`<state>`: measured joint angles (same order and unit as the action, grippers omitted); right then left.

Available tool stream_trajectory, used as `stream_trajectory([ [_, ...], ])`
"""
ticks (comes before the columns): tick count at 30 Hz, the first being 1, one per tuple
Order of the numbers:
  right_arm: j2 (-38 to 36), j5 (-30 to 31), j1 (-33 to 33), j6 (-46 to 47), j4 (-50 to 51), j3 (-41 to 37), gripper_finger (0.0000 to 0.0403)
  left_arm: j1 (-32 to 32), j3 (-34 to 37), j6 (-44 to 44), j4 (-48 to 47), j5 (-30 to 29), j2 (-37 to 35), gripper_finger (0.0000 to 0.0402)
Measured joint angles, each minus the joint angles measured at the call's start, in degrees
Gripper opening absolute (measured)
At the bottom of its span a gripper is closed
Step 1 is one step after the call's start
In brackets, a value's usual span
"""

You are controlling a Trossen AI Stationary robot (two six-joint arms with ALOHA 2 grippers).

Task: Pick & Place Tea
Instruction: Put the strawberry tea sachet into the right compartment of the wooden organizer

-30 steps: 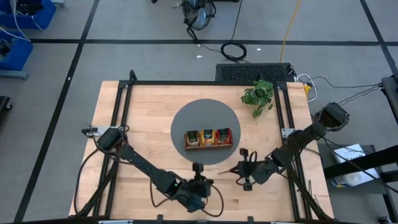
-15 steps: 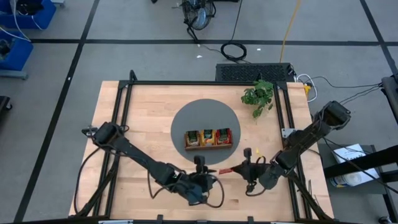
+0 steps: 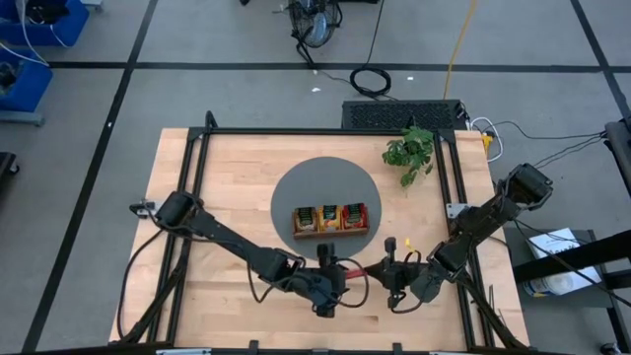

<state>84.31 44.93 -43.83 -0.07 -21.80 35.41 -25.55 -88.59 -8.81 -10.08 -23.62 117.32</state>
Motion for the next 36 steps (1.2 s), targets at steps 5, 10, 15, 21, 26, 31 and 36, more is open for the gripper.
stream_trajectory([
  [5,0.0,-0.03,0.02,-0.37,-0.23,0.01,0.0,0.49,0.03,2.73,0.19,0.5,0.28,0.0185],
  [10,0.0,-0.11,0.0,-0.22,-0.31,-0.08,0.0,0.29,0.01,3.0,1.65,0.92,0.28,0.0113],
  [15,0.0,-0.16,0.02,1.26,0.07,-0.1,0.0,0.55,0.01,2.91,-0.79,1.38,0.28,0.003],
  [21,-0.02,-0.22,0.0,1.55,0.1,-0.13,0.0,0.55,0.01,3.2,-0.65,2.01,0.28,0.0006],
  [26,-0.02,-1.75,0.0,2.78,0.19,-0.13,0.0,0.53,0.01,3.13,-0.55,2.15,0.28,0.0004],
  [31,-0.04,-6.02,0.0,8.26,2.76,-0.13,0.0012,0.51,0.01,2.88,-0.5,2.17,0.28,0.0003],
  [36,-0.04,-5.46,0.0,17.95,9.73,-0.17,0.0063,0.51,0.01,2.17,-1.09,2.11,0.26,0.0004],
])
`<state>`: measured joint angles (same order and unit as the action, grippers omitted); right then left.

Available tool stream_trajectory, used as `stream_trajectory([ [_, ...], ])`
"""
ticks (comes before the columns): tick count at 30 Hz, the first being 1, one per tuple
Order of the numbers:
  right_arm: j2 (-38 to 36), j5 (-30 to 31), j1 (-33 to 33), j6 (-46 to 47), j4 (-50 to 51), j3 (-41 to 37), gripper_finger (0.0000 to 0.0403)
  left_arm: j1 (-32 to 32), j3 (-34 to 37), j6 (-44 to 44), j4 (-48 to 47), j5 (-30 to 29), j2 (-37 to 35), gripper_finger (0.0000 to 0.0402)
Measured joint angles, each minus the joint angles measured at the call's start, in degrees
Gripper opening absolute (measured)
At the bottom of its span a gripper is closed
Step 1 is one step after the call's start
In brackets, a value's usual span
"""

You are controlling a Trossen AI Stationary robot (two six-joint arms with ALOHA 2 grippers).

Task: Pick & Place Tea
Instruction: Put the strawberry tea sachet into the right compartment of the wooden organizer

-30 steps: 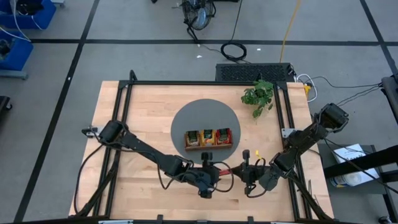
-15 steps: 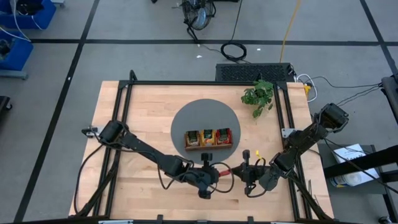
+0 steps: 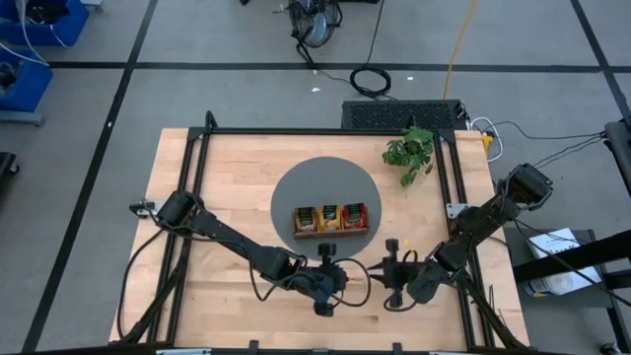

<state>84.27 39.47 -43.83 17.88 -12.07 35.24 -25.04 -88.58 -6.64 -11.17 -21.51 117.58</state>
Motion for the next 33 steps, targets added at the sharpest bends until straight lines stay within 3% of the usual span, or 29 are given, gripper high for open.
stream_trajectory([
  [4,-0.3,2.55,-0.15,2.45,1.75,0.0,0.0107,0.0,0.0,-2.06,-2.1,-0.85,0.0,0.0003],
  [13,-2.81,2.42,0.27,-11.41,-5.22,0.7,0.0156,0.25,0.0,-4.58,-4.12,-3.81,1.29,0.0004],
  [19,-2.5,0.29,1.62,-12.4,-3.53,4.31,0.0154,1.08,0.01,-5.06,-4.04,-3.71,2.37,0.0006],
  [28,0.25,-5.76,6.15,-5.99,0.46,4.46,0.0152,1.22,0.0,-4.23,-2.07,-1.59,2.84,0.0006],
  [33,0.7,-8.29,6.84,-5.5,-0.12,4.46,0.0113,1.22,0.0,-4.17,-2.25,-1.43,2.84,0.0008],
])
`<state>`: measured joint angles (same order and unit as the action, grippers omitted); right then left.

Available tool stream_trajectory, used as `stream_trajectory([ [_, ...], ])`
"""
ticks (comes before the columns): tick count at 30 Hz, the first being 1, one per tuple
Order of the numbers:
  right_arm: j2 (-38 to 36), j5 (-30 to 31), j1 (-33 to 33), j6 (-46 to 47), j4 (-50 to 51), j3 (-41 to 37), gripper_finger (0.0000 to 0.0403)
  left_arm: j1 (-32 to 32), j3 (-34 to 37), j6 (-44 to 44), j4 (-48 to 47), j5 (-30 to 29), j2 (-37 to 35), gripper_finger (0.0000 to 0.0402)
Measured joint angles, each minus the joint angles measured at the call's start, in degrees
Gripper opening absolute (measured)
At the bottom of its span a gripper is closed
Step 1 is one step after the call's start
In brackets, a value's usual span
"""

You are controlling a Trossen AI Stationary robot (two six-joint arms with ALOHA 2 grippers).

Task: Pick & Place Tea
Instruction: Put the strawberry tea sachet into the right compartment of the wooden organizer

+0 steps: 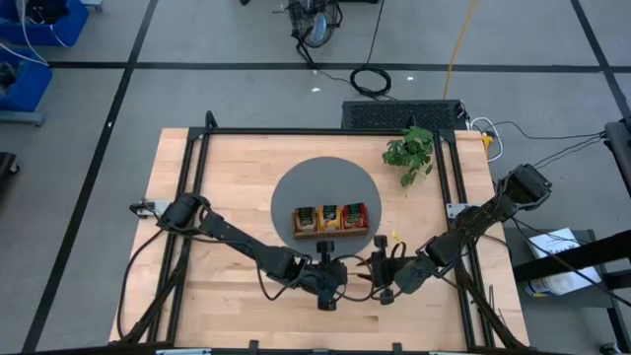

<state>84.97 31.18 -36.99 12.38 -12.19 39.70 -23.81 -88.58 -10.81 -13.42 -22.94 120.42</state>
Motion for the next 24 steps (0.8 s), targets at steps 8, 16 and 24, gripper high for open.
stream_trajectory([
  [8,0.0,-4.35,0.18,-3.44,-2.65,0.0,0.0008,-0.01,0.0,0.04,0.26,0.01,0.0,0.0018],
  [16,0.0,-3.94,1.42,-3.92,-0.28,0.0,0.0001,-0.73,0.0,1.58,-0.39,-0.04,-0.22,0.0111],
  [24,-2.83,2.19,4.43,-9.22,5.26,0.0,0.0,-1.33,-0.04,-10.77,-14.82,0.27,-3.87,0.018],
])
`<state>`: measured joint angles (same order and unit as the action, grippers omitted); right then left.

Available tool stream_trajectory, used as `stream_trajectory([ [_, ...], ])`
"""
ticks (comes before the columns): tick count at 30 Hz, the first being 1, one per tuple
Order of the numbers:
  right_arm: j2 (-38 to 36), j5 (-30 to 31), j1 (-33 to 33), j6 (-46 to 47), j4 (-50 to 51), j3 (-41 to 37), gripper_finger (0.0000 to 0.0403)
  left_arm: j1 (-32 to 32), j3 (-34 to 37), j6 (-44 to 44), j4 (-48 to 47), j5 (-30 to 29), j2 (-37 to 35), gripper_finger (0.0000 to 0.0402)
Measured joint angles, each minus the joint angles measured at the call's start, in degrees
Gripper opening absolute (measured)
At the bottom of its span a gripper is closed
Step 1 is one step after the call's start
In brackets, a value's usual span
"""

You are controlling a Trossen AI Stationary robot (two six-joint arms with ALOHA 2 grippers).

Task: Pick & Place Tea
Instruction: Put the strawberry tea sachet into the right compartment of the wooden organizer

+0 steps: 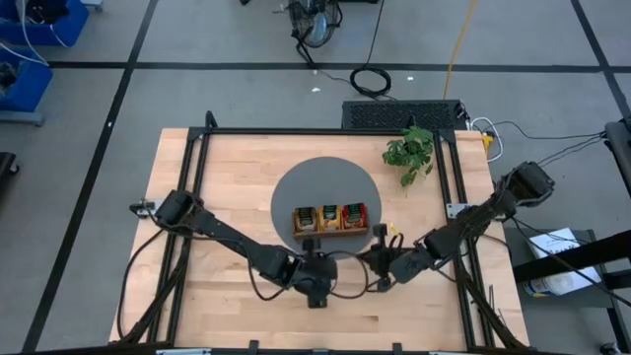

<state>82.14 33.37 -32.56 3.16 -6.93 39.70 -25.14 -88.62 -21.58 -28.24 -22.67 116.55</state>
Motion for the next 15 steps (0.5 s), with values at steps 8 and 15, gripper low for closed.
stream_trajectory([
  [8,-11.69,0.98,5.13,-5.64,6.72,0.06,0.0,-6.68,0.09,-3.71,-7.6,-8.66,-0.46,0.0075],
  [15,-13.49,-7.36,11.73,-5.42,5.5,-1.56,0.0,-10.53,0.09,-4.13,-6.19,-12.05,-0.59,0.0016],
])
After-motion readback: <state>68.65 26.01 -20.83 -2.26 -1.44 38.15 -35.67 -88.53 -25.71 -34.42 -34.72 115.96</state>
